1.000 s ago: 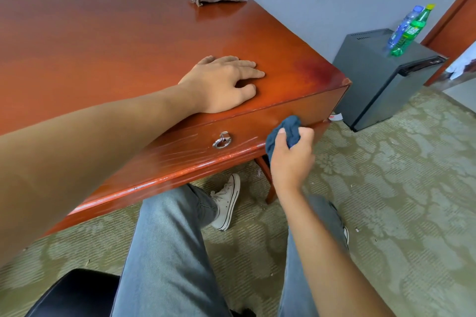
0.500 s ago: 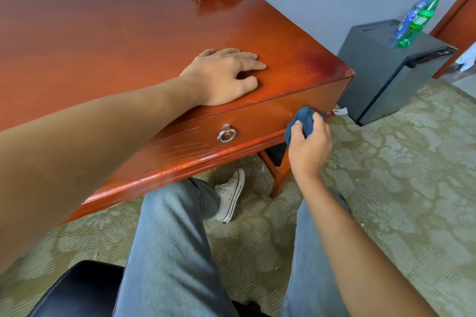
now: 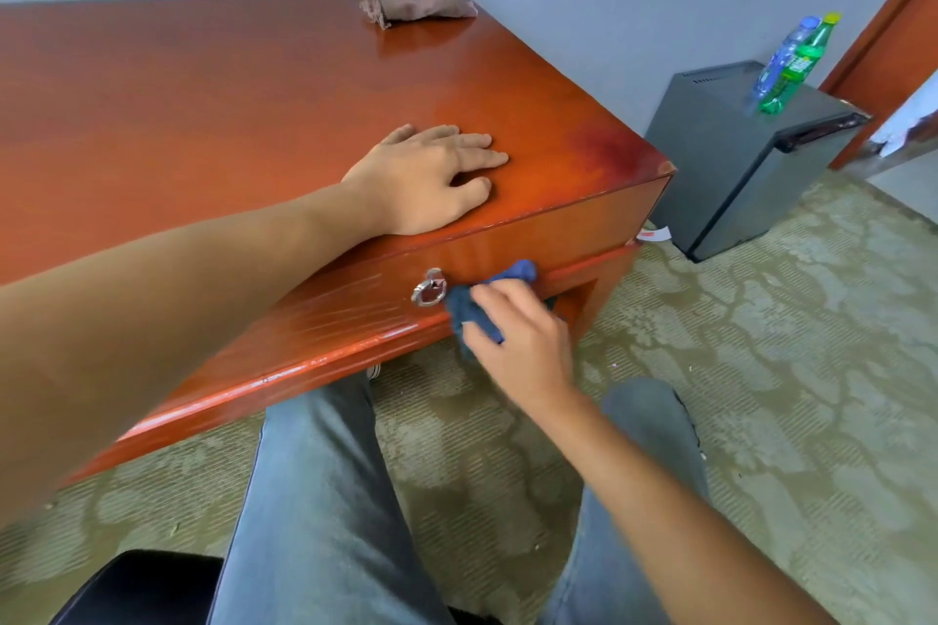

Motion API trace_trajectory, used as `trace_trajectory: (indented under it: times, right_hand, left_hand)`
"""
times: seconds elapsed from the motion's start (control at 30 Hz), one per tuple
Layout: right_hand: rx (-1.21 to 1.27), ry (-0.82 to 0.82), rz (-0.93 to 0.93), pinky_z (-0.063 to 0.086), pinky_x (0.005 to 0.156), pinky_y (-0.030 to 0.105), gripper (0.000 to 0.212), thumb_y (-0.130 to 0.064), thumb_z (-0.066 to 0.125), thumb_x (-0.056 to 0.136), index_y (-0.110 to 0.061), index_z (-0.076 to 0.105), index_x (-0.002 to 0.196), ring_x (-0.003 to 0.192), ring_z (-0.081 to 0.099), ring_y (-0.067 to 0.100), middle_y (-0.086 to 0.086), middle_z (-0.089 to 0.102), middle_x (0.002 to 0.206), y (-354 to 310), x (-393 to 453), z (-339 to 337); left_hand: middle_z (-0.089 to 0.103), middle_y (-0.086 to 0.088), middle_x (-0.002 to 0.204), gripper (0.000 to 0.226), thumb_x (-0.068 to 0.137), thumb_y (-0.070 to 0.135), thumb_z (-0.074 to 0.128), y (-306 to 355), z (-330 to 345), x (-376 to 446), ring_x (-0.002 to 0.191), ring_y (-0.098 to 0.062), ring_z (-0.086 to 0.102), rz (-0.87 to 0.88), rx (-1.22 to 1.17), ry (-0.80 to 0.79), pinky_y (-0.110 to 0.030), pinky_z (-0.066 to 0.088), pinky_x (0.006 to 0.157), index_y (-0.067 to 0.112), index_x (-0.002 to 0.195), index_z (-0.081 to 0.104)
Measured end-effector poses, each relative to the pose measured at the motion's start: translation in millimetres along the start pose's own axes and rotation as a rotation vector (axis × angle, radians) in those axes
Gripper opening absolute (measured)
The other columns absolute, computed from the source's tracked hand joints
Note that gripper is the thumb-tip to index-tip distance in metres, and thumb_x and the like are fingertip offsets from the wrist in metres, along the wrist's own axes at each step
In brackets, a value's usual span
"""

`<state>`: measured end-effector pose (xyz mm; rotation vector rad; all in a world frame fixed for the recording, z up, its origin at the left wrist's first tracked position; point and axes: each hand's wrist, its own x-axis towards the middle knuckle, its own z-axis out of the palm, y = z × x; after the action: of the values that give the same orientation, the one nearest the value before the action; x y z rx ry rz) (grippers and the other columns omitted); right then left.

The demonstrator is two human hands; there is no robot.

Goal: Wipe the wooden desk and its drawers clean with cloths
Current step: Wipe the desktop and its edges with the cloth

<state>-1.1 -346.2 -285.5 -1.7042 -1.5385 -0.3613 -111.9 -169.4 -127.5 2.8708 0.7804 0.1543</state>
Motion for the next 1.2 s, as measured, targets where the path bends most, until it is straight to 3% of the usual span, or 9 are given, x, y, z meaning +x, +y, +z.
trace_trajectory:
  times: [0.2,0.33,0.53,0.6,0.7,0.8,0.9,1.03,1.2]
  right_hand:
    - [0.031,0.240,0.792,0.028,0.073,0.021,0.034,-0.026,0.057,0.101,-0.004,0.058,0.127,0.109,0.059,0.033,0.013,0.060,0.120,78.8,33.3,-17.9]
    - [0.101,0.255,0.648,0.045,0.079,0.037,0.022,-0.025,0.057,0.097,-0.007,0.052,0.108,0.101,0.054,0.033,0.012,0.050,0.113,-2.3,15.1,11.5]
    - [0.234,-0.052,0.342,0.046,0.078,0.022,0.029,-0.032,0.059,0.097,-0.012,0.054,0.118,0.102,0.056,0.015,0.001,0.045,0.125,-78.0,-24.0,33.3]
    - [0.221,-0.017,0.435,0.038,0.084,0.018,0.032,-0.026,0.061,0.098,-0.010,0.053,0.125,0.110,0.053,0.016,0.003,0.047,0.129,-51.4,-20.3,24.1]
    - [0.200,0.180,0.867,0.035,0.094,0.027,0.038,-0.018,0.055,0.103,-0.006,0.045,0.138,0.125,0.050,0.030,0.013,0.050,0.135,13.0,5.7,8.2]
    - [0.212,0.232,1.152,0.039,0.087,0.035,0.037,-0.019,0.048,0.107,-0.005,0.040,0.141,0.125,0.054,0.036,0.015,0.052,0.137,58.7,30.0,1.3]
    - [0.184,0.206,1.076,0.038,0.081,0.032,0.023,-0.020,0.048,0.106,-0.004,0.044,0.122,0.109,0.056,0.029,0.016,0.052,0.123,26.6,22.6,7.6]
    - [0.251,-0.021,0.622,0.040,0.075,0.025,0.017,-0.025,0.055,0.102,-0.014,0.043,0.097,0.087,0.044,0.010,0.000,0.045,0.101,-74.5,-19.4,28.4]
    - [0.296,-0.220,0.382,0.035,0.082,0.008,0.024,-0.028,0.055,0.102,-0.014,0.049,0.121,0.097,0.044,0.000,-0.006,0.043,0.117,-70.7,-26.6,26.7]
  left_hand:
    - [0.023,0.019,0.169,0.053,0.105,0.060,0.028,-1.6,0.0,1.6,0.159,-0.014,0.015,-0.007,0.015,-0.006,-0.055,0.007,0.128,0.051,0.158,0.031]
    - [0.023,0.020,0.169,0.053,0.104,0.060,0.029,0.4,0.5,2.2,0.159,-0.013,0.015,-0.018,0.020,-0.005,-0.055,0.008,0.128,0.052,0.157,0.031]
    - [0.021,0.018,0.170,0.052,0.106,0.059,0.027,0.8,0.3,-0.3,0.159,-0.014,0.013,-0.007,0.018,-0.013,-0.054,0.006,0.129,0.051,0.158,0.029]
    - [0.021,0.018,0.170,0.052,0.107,0.059,0.028,0.7,-0.1,-0.6,0.159,-0.014,0.013,-0.005,0.020,-0.019,-0.054,0.006,0.129,0.051,0.158,0.029]
    - [0.022,0.018,0.170,0.052,0.106,0.059,0.028,-0.7,1.2,-0.4,0.159,-0.014,0.014,-0.005,0.020,-0.009,-0.054,0.007,0.129,0.051,0.158,0.030]
    - [0.022,0.018,0.170,0.053,0.106,0.060,0.027,-0.9,2.6,1.8,0.159,-0.014,0.014,0.004,0.025,0.000,-0.055,0.007,0.129,0.051,0.158,0.030]
    - [0.021,0.018,0.170,0.053,0.106,0.060,0.026,-2.2,2.9,2.1,0.159,-0.014,0.013,0.002,0.033,-0.002,-0.054,0.007,0.129,0.051,0.158,0.028]
    - [0.019,0.019,0.170,0.052,0.107,0.060,0.025,-2.1,3.9,1.7,0.160,-0.013,0.011,0.006,0.036,-0.014,-0.052,0.006,0.129,0.052,0.159,0.026]
    - [0.015,0.019,0.171,0.053,0.107,0.060,0.022,-2.9,2.1,0.1,0.160,-0.012,0.007,0.005,0.037,-0.036,-0.052,0.003,0.129,0.052,0.159,0.022]
